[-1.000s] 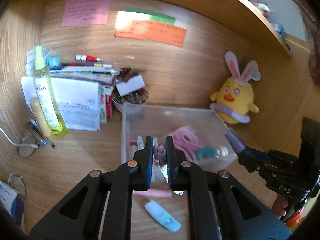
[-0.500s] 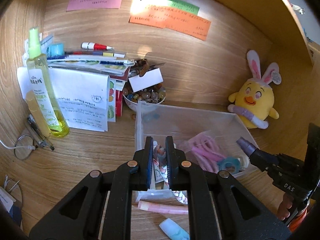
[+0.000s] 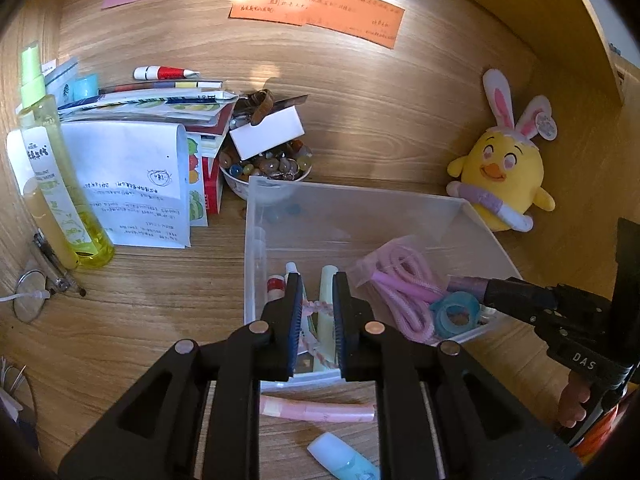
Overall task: Organize objects
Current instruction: 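Lower the nail polish and small item into the clear box and release, then grasp the blue Max staple box with the right gripper while the left grasps the light-blue bottle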
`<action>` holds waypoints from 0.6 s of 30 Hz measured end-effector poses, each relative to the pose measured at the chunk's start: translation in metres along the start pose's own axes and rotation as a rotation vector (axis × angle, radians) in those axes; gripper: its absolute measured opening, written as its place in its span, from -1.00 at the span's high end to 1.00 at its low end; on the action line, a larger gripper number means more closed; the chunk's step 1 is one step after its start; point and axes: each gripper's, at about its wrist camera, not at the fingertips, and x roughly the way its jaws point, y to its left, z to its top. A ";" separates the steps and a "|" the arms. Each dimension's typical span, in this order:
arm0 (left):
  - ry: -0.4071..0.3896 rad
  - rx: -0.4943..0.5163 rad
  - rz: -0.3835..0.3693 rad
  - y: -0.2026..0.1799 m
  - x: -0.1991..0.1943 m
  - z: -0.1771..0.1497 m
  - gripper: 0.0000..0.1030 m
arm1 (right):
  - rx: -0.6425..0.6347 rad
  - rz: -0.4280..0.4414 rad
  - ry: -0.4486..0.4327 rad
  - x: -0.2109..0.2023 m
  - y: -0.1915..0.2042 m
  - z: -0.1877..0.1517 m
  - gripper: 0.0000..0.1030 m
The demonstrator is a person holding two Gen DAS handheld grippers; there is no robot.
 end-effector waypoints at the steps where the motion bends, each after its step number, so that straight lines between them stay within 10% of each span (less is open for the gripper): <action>1: -0.002 0.001 0.001 0.000 -0.001 0.000 0.62 | 0.000 0.001 -0.002 -0.002 0.001 0.000 0.53; 18: -0.038 0.071 0.067 -0.020 -0.041 -0.037 -0.84 | -0.040 -0.009 -0.041 -0.043 0.026 -0.029 -0.05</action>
